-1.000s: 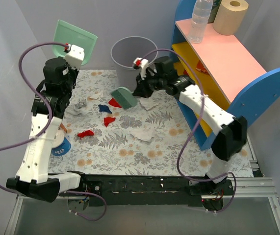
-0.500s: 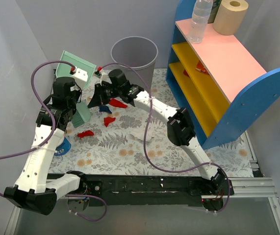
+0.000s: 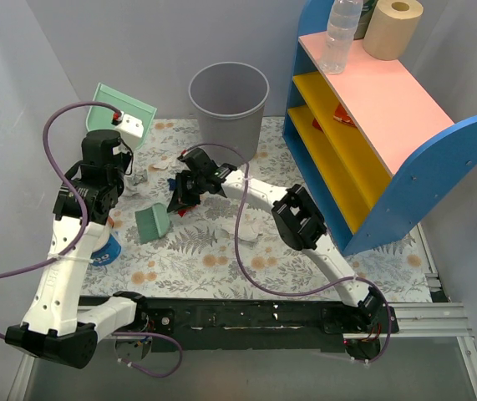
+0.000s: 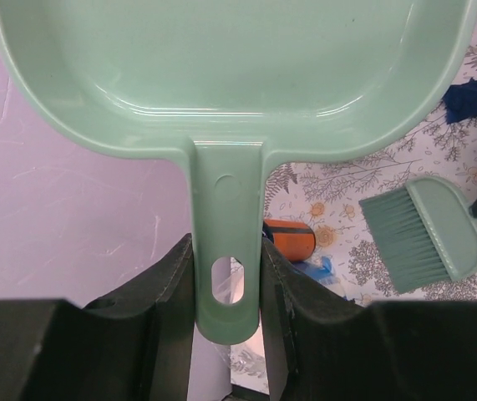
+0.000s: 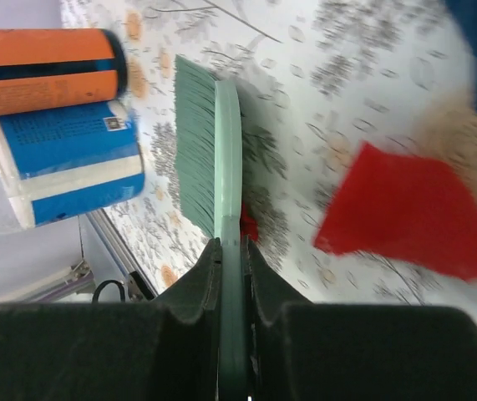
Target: Sweep away the paper scraps from the table
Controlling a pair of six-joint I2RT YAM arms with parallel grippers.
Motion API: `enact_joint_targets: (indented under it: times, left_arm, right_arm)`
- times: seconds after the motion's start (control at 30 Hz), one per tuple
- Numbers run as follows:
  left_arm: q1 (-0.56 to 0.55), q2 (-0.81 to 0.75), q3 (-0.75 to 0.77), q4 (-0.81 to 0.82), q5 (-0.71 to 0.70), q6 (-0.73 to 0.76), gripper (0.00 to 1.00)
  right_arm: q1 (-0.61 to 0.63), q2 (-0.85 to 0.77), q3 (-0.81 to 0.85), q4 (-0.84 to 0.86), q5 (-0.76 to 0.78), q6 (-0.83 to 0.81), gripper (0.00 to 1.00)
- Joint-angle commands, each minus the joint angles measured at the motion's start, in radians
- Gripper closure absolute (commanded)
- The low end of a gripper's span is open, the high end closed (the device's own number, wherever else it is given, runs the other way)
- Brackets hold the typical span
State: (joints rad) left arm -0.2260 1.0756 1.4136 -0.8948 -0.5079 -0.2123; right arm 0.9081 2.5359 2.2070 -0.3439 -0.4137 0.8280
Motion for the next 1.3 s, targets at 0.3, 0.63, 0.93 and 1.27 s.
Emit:
enact_joint_targets:
  times: [0.3,0.63,0.93,1.27]
  left_arm:
    - [0.005,-0.086,-0.222,0.335,0.078,0.056,1.00]
    - [0.013,-0.120,-0.190,0.284,0.094,0.041,1.00]
    - [0.014,-0.100,-0.105,0.162,0.069,0.030,1.00]
    - [0.013,-0.089,-0.009,-0.003,0.005,0.054,1.00]
  right_arm:
    - [-0.187,-0.486,-0.590,-0.169,0.204,-0.409,0.99]
    - [-0.196,-0.495,-0.425,0.149,-0.527,-0.583,0.99]
    - [-0.124,-0.111,0.136,0.216,-0.220,-0.584,0.99]
    - [-0.100,0.058,0.143,0.750,0.073,-0.455,0.99]
